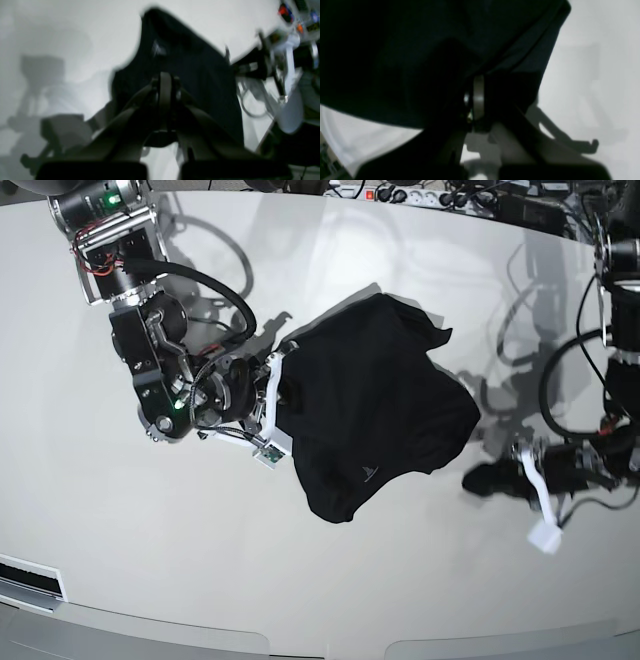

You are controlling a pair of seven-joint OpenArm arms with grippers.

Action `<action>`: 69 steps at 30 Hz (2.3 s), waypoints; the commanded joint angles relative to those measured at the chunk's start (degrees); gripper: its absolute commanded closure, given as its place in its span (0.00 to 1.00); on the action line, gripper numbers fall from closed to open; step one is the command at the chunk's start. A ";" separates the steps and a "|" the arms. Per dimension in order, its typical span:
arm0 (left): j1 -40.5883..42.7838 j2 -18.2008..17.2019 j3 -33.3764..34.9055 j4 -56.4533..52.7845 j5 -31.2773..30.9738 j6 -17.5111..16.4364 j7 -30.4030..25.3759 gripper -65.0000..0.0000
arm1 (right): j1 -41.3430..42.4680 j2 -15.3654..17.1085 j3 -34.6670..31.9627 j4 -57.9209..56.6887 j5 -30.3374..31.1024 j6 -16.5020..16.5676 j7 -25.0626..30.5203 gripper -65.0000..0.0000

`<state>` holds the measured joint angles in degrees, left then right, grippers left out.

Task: Layout the t-shirt on the table in an organized manner, then fold the t-shirt properly
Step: 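Hold the folded bundle with both grippers and lay it flat on the table, then smooth the folded shirt edges with both grippers and release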

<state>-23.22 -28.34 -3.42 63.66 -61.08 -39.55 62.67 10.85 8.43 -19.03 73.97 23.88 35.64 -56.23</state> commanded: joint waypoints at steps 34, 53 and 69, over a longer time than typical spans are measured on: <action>6.86 -0.04 -0.35 4.48 -15.89 -0.45 3.82 1.00 | -14.95 4.11 0.28 30.86 4.83 -7.23 -7.96 1.00; 7.04 8.96 19.43 4.35 19.82 -0.45 -12.52 1.00 | -20.68 2.71 0.28 22.16 -7.17 -5.64 3.37 1.00; 8.11 4.22 22.27 4.33 33.40 -0.45 -24.98 1.00 | -20.52 2.73 0.28 23.28 -21.16 -23.47 -5.57 1.00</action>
<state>-13.72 -23.64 19.18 67.35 -27.53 -39.72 38.04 -10.15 10.92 -19.00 96.03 2.72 12.16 -62.46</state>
